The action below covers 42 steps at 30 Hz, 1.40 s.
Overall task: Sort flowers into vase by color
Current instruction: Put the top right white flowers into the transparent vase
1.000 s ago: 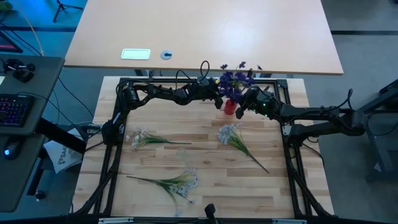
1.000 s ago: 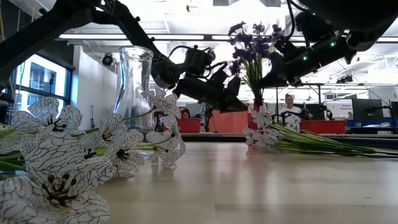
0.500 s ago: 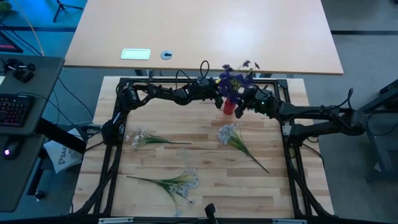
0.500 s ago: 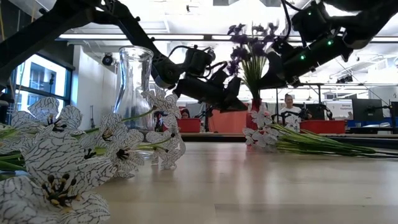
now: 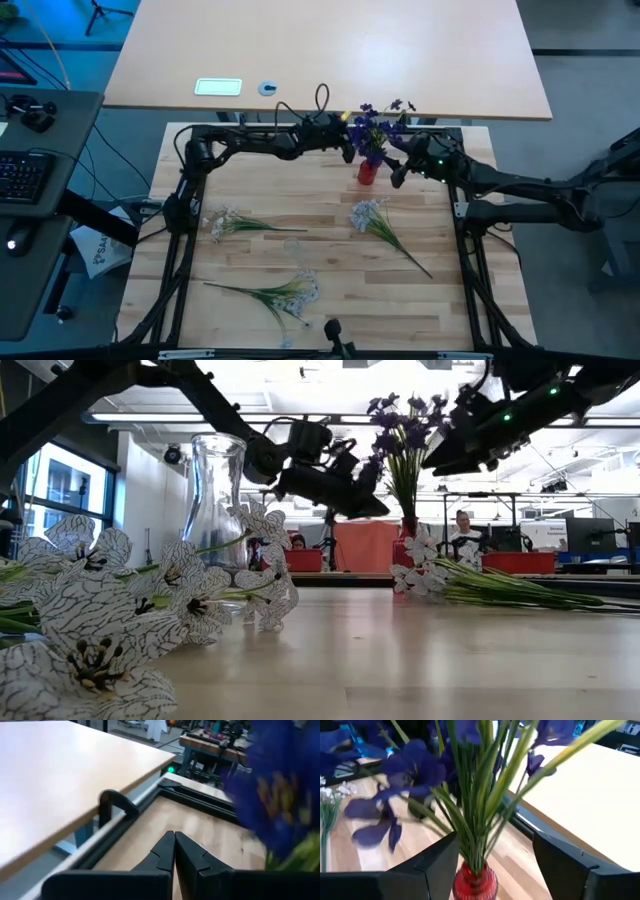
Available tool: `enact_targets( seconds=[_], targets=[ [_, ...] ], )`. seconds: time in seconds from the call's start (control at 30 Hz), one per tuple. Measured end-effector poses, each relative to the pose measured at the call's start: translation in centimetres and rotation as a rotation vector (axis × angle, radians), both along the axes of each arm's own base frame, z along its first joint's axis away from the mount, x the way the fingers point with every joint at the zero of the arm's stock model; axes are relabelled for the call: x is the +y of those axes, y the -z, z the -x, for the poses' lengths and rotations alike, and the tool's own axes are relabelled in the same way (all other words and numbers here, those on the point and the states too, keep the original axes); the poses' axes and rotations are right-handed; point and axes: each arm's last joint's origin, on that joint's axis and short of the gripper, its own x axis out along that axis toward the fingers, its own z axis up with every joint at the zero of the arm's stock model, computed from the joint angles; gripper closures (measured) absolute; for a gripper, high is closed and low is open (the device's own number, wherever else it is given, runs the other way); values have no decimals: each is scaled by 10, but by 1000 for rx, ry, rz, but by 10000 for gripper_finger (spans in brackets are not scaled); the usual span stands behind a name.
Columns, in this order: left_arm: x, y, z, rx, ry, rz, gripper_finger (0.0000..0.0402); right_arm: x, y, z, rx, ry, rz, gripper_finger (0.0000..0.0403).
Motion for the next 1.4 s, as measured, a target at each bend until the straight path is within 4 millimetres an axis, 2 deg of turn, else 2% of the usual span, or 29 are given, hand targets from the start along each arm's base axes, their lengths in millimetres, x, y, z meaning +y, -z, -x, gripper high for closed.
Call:
enact_targets(
  seconds=[0.27, 0.43, 0.6, 0.73, 0.93, 1.03, 1.13, 1.23, 1.4],
  targets=[
    [12, -39, 27, 59, -52, 92, 401, 10, -11, 25, 11, 26, 6, 151],
    [4, -75, 54, 156, 4, 155, 401, 16, -18, 37, -11, 43, 22, 151],
    [-38, -111, 79, 308, 138, 147, 401, 21, -17, 49, 8, 39, -15, 151],
    [-84, -121, 98, 310, 185, 165, 401, 28, -10, 56, 46, -39, -125, 151],
    [-164, -121, 137, 214, 119, 278, 401, 40, 6, 58, 31, -277, -500, 151],
    [-194, -120, 160, 142, 85, 312, 402, 49, 21, 58, 71, -356, -722, 151],
    [-211, -118, 181, 100, 44, 353, 402, 61, 38, 57, 169, -396, -856, 151],
    [-221, -119, 199, 56, 13, 358, 402, 75, 45, 51, 244, -432, -923, 151],
    [-231, -124, 222, 22, 33, 272, 401, 99, 57, 40, 390, -407, -896, 151]
  ],
)
